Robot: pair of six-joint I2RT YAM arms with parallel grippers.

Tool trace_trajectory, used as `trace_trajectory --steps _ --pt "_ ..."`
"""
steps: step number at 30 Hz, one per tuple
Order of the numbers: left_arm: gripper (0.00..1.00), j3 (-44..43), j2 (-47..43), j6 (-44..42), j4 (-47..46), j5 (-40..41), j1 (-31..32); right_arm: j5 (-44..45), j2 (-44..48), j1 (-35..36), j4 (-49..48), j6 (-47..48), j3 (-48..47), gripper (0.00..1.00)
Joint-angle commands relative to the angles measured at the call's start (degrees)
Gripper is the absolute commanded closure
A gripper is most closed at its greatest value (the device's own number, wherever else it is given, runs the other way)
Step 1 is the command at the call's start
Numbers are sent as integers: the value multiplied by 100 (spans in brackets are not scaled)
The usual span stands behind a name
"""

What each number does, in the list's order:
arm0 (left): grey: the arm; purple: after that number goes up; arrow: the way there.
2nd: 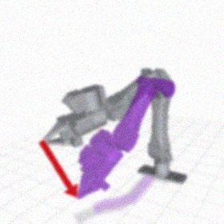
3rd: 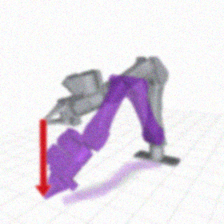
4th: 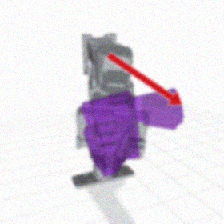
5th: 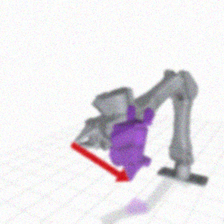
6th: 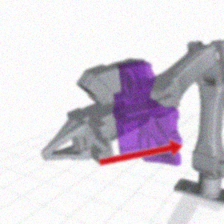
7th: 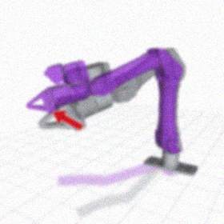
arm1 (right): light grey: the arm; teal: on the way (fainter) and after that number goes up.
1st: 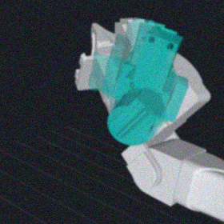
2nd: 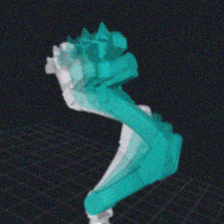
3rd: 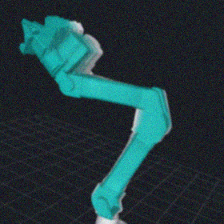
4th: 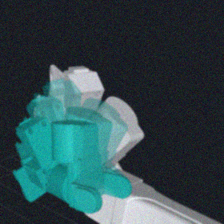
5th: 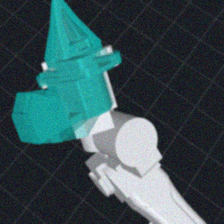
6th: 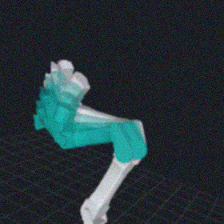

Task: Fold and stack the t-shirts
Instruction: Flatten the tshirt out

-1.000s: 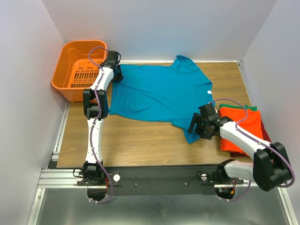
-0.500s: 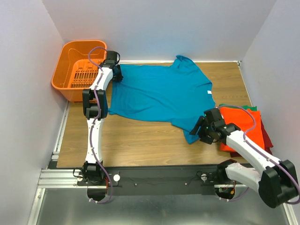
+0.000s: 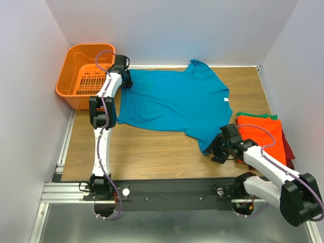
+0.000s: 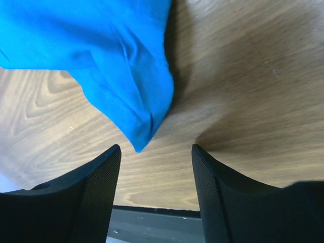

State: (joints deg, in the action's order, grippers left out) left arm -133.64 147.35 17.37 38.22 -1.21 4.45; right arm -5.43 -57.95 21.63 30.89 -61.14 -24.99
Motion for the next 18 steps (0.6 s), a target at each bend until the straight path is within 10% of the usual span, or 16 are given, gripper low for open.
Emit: trace_trajectory --steps 1,7,11,18 --pt "72 102 145 -5 133 -239 -23 104 -163 -9 -530 -398 100 37" --pt "72 102 154 -5 142 -239 -23 340 -515 -9 -989 -706 249 51" --pt "72 119 136 -5 142 -248 -23 517 -445 -9 -954 -478 118 85" --pt "72 128 128 -14 133 -230 -23 1175 152 -18 205 119 -690 89"
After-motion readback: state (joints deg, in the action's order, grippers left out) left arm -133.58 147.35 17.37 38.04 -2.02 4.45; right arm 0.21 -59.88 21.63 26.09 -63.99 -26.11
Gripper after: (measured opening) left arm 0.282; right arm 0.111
